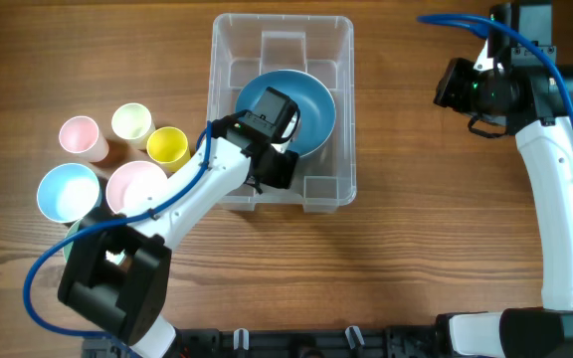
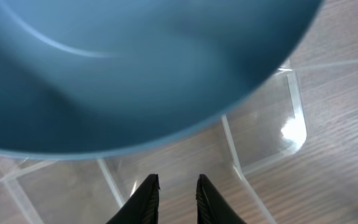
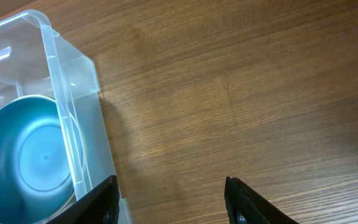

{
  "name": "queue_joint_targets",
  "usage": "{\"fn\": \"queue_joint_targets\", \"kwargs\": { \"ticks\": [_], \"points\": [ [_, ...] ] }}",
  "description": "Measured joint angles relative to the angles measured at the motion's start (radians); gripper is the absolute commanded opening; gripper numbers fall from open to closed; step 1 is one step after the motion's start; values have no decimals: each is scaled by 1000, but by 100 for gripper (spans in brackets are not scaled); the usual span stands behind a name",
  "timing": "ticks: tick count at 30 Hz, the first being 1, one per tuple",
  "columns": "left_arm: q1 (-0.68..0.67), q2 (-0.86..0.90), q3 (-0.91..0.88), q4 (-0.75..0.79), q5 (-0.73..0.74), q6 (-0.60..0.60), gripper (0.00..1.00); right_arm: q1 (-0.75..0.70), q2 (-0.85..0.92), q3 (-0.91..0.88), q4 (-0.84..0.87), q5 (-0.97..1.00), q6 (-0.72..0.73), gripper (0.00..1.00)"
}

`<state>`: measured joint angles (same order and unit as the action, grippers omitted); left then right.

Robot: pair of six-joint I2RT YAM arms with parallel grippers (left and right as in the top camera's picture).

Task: Pack container

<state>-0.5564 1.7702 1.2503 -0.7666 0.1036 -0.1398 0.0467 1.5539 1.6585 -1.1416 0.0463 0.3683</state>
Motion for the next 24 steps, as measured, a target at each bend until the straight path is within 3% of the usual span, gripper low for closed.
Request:
{"fn": "queue_joint_targets", "kwargs": {
  "ticks": [3,4,5,13,19,21,24],
  "points": [
    [0,20,0,52,-1,4,43,0,0,0,0,0,0,55],
    [0,28,0,69,-2,3,52,0,0,0,-1,0,0,54],
    [0,44,0,98,-3,0,54,0,0,0,-1,0,0,54],
    [0,55,0,219,-37,0,62,0,0,0,-3,0,0,54],
    [3,55,0,228,-47,0,66,0,0,0,-3,0,0,54],
    [3,51,0,229,-53,0,61,0,0,0,-3,0,0,54],
    [3,22,0,228,-55,0,61,0,0,0,-4,0,0,54]
  ]
}}
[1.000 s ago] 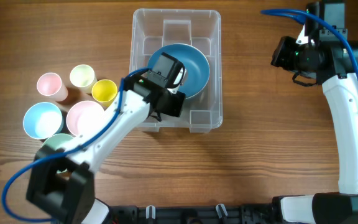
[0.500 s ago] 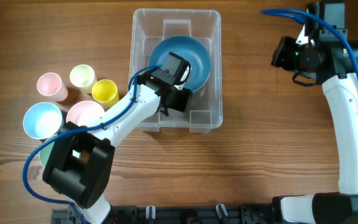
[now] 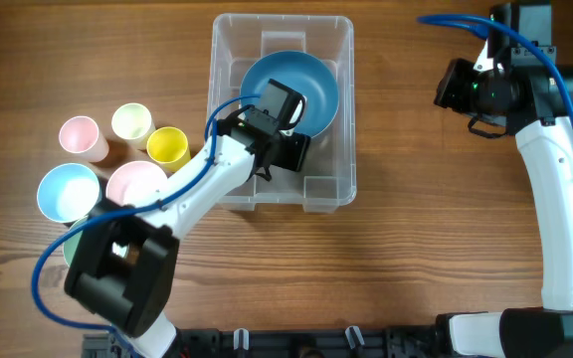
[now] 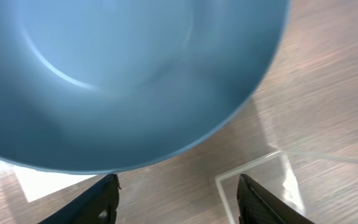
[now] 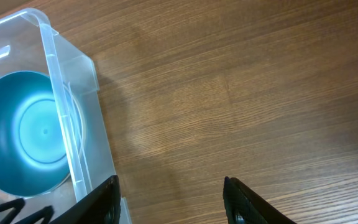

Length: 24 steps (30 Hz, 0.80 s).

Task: Pack container

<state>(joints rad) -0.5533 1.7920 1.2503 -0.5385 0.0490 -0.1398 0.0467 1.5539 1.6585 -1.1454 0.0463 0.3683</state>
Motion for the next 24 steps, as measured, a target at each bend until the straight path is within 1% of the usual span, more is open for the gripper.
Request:
{"fn": "queue_joint_targets", "kwargs": {
  "ticks": [2,4,5,6,7,8,9,12,13,15,18,19,22,24],
  "points": [
    [0,-32,3,-27,0,0,61,0,0,0,0,0,0,54],
    [0,-57,6,-74,0,0,68,0,0,0,0,0,0,54],
    [0,-64,6,-93,0,-1,75,0,0,0,0,0,0,54],
    [0,-68,6,-106,0,-3,89,0,0,0,0,0,0,55],
    [0,-73,6,-108,0,0,100,0,0,0,-2,0,0,57],
    [2,-83,6,-111,0,-3,100,0,0,0,-4,0,0,60],
    [5,-102,6,-118,0,-5,100,0,0,0,-5,0,0,74],
    [40,-211,20,-160,-5,-3,100,0,0,0,-10,0,-13,80],
    [65,-264,31,-174,-15,-3,100,0,0,0,-19,0,-22,85],
    [131,-370,51,-180,-36,-3,100,0,0,0,-21,-3,-34,87],
    [280,-501,72,-195,-59,-5,100,0,0,0,-22,-16,-38,88],
    [349,-533,76,-217,-64,-16,100,0,0,0,-22,-21,-39,88],
    [489,-549,78,-268,-66,-52,100,0,0,0,-22,-26,-42,88],
    [576,-522,78,-285,-14,-71,100,0,0,0,-22,-27,-42,88]
  ]
}}
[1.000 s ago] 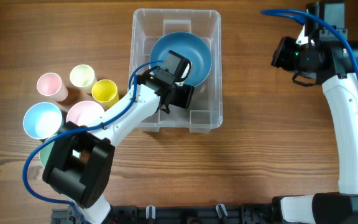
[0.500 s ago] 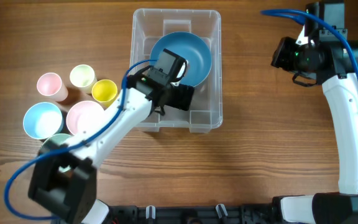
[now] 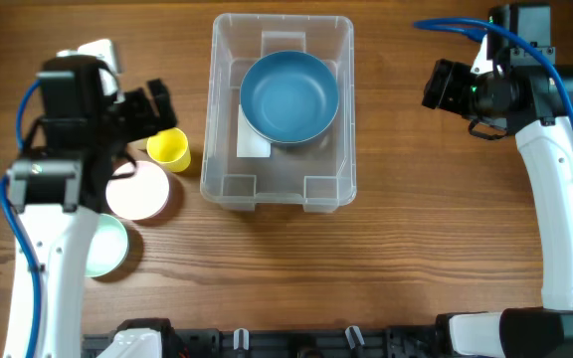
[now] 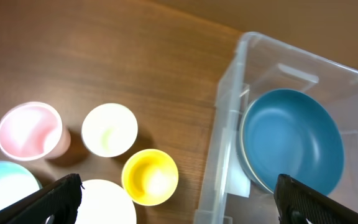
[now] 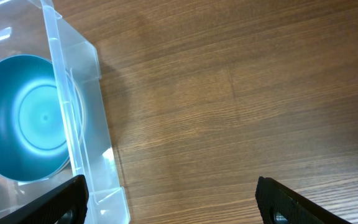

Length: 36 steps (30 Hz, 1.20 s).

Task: Pack container
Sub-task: 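Grasp the pink cup with the left gripper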

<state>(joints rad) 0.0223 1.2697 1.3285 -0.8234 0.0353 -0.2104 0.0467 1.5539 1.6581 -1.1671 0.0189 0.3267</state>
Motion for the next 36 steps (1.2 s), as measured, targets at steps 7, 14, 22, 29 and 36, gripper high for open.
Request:
{"fn": "queue_joint_targets", "kwargs": {
  "ticks": [7,14,22,29,36],
  "points": [
    [104,47,-1,29,70,-32,100,0,0,-3,0,-3,0,87],
    [207,60,-1,4,-124,-132,100,0,0,-23,0,-4,-4,87],
    [374,295,-1,-5,-177,-177,99,0,0,-24,0,-4,-8,86],
    [430,458,-1,38,-180,-187,88,0,0,-24,0,-4,-8,85],
    [435,574,-1,139,-180,-192,76,0,0,-25,0,-5,-8,83]
  ]
}}
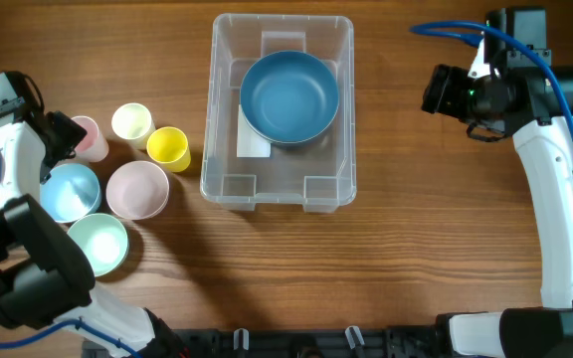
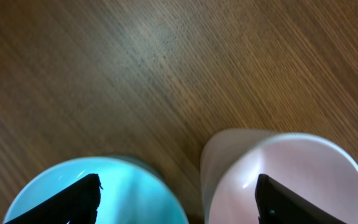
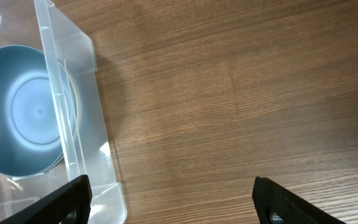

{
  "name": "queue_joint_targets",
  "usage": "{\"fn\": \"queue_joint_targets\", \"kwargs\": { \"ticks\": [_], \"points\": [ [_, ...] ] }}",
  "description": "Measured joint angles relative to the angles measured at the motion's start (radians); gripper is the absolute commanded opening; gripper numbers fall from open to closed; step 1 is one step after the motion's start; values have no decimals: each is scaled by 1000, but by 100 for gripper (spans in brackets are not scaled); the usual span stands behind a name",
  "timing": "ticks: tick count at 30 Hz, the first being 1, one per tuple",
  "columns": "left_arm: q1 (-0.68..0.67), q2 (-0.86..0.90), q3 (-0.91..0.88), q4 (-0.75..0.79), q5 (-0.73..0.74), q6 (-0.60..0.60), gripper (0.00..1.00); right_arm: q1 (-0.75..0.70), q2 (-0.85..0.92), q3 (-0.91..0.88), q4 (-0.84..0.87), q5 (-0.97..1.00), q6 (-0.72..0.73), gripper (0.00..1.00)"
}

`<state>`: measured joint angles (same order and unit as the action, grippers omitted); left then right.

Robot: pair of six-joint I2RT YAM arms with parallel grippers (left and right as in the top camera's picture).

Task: Pack container
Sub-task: 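Grasp the pink cup with the left gripper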

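Observation:
The clear plastic container (image 1: 279, 179) stands mid-table with a blue bowl (image 1: 288, 96) in its far half. At the far left my left gripper (image 1: 60, 135) is open, low over a pink cup (image 1: 89, 138) and a light blue bowl (image 1: 71, 191). In the left wrist view my left gripper (image 2: 178, 196) spans the gap between the pink cup (image 2: 291, 177) and the light blue bowl (image 2: 110, 193), and holds nothing. My right gripper (image 1: 446, 91) hangs open and empty to the right of the container (image 3: 61, 124), with the blue bowl (image 3: 17, 112) visible through its wall.
To the left of the container stand a pale yellow cup (image 1: 131, 121), a yellow cup (image 1: 168, 147), a pink bowl (image 1: 137, 189) and a mint green bowl (image 1: 99, 244). A white label lies under the blue bowl in the container. Bare wood lies under the right gripper.
My left gripper has gone from high above the cups to low at the table's far left, open over the pink cup and the light blue bowl. The right arm has barely shifted.
My left gripper was inside the container, jaws close together beside the tilted blue bowl. Then the jaws were open and the bowl lay flatter toward the far end. Then the arm was out, above the cups. Now it is low by the pink cup.

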<state>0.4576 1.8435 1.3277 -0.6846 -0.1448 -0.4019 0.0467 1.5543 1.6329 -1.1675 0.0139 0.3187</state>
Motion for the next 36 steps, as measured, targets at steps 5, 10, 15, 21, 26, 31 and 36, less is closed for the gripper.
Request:
{"fn": "queue_joint_targets", "kwargs": {
  "ticks": [5,10,15,21,26,31,36],
  "points": [
    [0,34,0,76,12,58,72,0,0,0,0,-3,0,82],
    [-9,45,0,111,35,146,67,0,0,0,1,-6,0,81],
    [-41,86,0,116,75,186,37,0,0,0,0,-6,0,80],
    [-45,94,0,102,83,206,16,0,0,0,0,-6,0,79],
    [-45,93,0,97,85,208,4,0,0,0,0,-6,0,79],
    [-52,-37,39,-34,87,210,4,0,0,0,1,-6,0,79],
    [-197,-220,207,-207,83,206,4,-3,0,0,0,13,21,80]
  ]
}}
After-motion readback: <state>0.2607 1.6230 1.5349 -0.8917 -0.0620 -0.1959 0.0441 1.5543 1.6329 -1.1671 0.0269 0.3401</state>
